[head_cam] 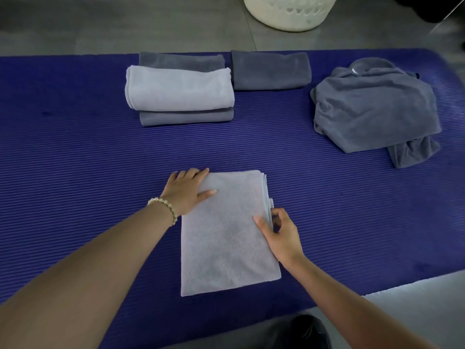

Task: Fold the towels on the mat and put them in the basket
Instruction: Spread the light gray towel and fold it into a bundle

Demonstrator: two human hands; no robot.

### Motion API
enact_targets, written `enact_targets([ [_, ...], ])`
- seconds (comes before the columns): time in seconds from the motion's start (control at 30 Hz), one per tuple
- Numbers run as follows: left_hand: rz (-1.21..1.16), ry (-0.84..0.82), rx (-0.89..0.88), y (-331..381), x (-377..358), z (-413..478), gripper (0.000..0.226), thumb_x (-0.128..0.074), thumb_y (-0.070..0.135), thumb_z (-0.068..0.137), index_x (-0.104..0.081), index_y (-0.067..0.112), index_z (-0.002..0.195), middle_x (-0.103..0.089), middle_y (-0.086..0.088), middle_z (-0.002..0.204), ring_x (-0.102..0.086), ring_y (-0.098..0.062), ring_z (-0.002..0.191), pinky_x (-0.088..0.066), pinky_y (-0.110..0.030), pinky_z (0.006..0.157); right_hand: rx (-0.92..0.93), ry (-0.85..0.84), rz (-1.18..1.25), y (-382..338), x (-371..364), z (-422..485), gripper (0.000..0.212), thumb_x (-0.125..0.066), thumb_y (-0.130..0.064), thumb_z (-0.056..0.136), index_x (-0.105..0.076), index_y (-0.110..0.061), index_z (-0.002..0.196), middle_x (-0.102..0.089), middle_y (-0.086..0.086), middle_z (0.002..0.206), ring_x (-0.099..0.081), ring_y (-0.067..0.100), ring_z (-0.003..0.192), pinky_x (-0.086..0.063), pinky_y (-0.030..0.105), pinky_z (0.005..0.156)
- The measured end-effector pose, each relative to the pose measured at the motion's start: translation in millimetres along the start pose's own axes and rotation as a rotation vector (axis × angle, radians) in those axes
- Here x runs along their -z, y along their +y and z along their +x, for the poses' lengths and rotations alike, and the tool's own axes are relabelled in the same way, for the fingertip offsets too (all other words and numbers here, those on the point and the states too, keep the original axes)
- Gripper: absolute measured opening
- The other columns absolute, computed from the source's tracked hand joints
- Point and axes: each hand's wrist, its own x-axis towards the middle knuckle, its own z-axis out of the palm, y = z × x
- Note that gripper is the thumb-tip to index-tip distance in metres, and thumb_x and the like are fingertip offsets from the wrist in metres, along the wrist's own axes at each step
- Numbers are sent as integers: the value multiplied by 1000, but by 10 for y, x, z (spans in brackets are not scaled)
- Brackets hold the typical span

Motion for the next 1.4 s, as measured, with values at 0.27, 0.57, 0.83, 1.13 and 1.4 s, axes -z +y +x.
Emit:
enact_targets([
  [0.27, -40, -181, 28, 20, 353, 233, 68, -53, 62, 85, -48, 11, 130, -53, -5, 128, -50, -22, 116, -40, -32, 94, -13, -26, -2, 43, 29, 88, 35, -69, -45, 82, -56, -19, 101, -70, -1, 88, -68, 14, 79, -59, 36, 73],
  [0.57, -612, -563, 168, 140, 684, -22, 45, -81, 37, 72, -67, 15, 108, -72, 2, 101, -69, -10, 91, -54, -20, 75, -25, -103, 4, -41, 85, 22, 38, -65, -47, 84, -55, -18, 107, -67, -3, 83, -67, 12, 78, -56, 29, 72],
  [0.83, -1363, -437, 200, 129, 855, -797, 67, -95, 38, 30, -79, 14, 91, -74, -5, 104, -71, -16, 90, -57, -27, 82, -79, 13, 101, -182, 218, -288, 55, -71, -49, 76, -45, -24, 117, -54, -1, 102, -54, 9, 84, -43, 16, 68],
  [1.13, -1775, -20, 197, 218, 1201, -1077, 29, -69, 29, 70, -68, 15, 96, -74, 3, 89, -69, -10, 76, -56, -23, 68, -583, -613, 984, -751, 85, -328, 67, -47, -65, 85, -67, -12, 122, -64, 13, 126, -63, 29, 112, -54, 38, 90],
  [1.4, -1308, 253, 116, -384, 903, -1139, 53, -58, 49, 82, -47, 43, 133, -64, 21, 119, -63, 2, 104, -50, -26, 87, 24, -273, 647, -1148, 151, 9, 42, -69, -22, 84, -56, -22, 123, -69, -3, 115, -68, 16, 102, -57, 30, 79],
])
